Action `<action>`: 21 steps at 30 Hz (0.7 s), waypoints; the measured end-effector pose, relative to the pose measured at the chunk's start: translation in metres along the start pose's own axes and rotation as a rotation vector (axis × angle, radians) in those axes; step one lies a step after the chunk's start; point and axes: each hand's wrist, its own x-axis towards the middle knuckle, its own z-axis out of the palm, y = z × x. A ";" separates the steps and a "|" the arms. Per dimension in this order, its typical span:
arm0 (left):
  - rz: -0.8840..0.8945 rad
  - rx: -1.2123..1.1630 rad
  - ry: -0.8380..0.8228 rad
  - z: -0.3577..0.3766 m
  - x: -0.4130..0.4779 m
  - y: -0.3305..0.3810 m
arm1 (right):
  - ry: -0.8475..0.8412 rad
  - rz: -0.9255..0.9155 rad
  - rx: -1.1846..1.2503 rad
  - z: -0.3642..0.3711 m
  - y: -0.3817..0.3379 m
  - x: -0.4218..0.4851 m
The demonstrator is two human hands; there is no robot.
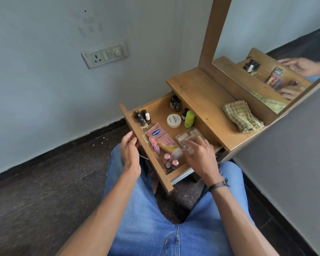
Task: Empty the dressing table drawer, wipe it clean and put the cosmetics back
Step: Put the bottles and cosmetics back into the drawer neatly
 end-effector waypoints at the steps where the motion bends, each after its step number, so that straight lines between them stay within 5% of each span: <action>1: 0.005 -0.002 -0.008 0.000 -0.001 0.001 | -0.080 -0.021 0.028 0.002 -0.004 0.011; 7: 0.020 0.018 -0.052 -0.002 -0.003 0.003 | -0.413 -0.075 0.069 0.020 -0.020 0.045; 21: 0.009 0.014 -0.049 -0.001 -0.005 0.005 | -0.353 -0.057 0.063 0.021 -0.020 0.040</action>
